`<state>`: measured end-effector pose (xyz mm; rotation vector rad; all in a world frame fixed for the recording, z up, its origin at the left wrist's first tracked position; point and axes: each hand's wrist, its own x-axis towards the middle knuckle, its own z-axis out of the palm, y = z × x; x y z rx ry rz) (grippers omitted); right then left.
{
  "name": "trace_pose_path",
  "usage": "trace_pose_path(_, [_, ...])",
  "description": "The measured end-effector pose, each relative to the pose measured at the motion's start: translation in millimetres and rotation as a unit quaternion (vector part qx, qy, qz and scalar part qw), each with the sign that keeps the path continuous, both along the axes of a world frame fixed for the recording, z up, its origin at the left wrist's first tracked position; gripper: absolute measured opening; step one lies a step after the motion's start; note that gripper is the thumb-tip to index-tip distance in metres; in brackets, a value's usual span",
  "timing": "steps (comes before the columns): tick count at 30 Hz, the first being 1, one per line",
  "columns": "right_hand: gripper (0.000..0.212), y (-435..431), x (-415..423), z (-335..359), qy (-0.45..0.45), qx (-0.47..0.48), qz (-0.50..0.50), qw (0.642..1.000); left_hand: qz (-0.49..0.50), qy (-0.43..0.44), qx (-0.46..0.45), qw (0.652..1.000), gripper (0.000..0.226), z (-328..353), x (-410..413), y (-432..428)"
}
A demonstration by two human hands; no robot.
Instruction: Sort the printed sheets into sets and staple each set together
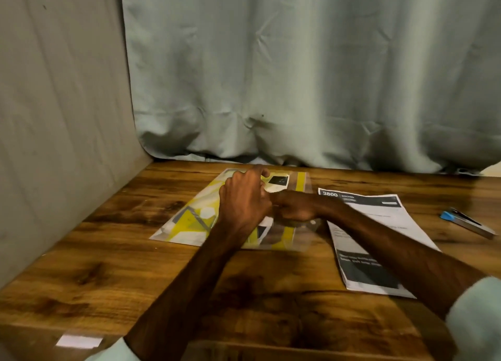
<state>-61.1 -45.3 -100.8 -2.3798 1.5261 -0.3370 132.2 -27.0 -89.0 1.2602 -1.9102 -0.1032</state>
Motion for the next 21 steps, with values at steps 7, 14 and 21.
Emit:
trace_pose_path(7, [0.022,68.9,-91.9,-0.4,-0.095,-0.151,-0.224,0.958,0.014,-0.069,-0.008,0.998,0.028,-9.3,-3.2,-4.1])
trace_pose_path(14, [0.07,136.9,-149.8,-9.8,0.024,-0.058,-0.475,0.878,0.004,-0.124,-0.004,0.992,0.028,-15.7,-9.6,2.1])
trace_pose_path(21, [0.084,145.9,-157.7,6.3,0.04,0.022,-0.469,0.882,-0.019,-0.145,0.022,0.989,0.027,-21.1,-15.1,3.2])
